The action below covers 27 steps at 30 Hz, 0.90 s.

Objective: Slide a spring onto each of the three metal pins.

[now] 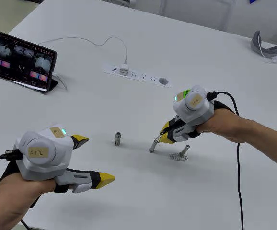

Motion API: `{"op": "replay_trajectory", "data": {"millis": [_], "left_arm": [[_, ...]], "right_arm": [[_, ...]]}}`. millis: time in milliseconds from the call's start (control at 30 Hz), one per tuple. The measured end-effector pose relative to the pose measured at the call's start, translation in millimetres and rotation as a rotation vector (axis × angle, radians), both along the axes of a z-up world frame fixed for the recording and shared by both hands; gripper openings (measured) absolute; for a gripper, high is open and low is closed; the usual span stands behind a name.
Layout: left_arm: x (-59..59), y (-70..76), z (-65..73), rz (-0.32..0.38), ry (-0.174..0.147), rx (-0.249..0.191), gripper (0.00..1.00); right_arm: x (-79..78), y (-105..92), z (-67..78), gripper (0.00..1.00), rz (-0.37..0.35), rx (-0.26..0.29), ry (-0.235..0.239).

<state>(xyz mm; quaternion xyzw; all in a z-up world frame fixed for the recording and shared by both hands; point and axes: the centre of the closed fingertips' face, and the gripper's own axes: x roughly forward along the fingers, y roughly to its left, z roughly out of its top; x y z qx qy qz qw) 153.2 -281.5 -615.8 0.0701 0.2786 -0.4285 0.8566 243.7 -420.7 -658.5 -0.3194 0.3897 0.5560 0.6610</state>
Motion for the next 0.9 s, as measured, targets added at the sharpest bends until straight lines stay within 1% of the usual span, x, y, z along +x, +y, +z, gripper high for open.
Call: {"op": "replay_trajectory", "data": {"millis": [167, 333, 567, 900], "left_arm": [[0.2, 1.6, -0.6, 0.004, 0.003, -0.001, 0.75], [0.5, 2.4, 0.0, 0.010, 0.006, -0.011, 0.75], [0.3, 3.3, -1.3, 0.010, 0.009, -0.006, 0.74], [0.7, 6.3, -0.5, 0.015, 0.007, -0.005, 0.74]], "right_arm": [[-0.7, 0.0, -6.5, 0.13, 0.016, -0.018, 0.004], [0.2, 1.3, -8.3, 0.13, 0.023, -0.024, 0.006], [1.5, 3.6, -12.2, 0.13, 0.031, -0.031, 0.010], [0.3, 8.3, -24.3, 0.13, 0.061, -0.063, 0.007]]}}
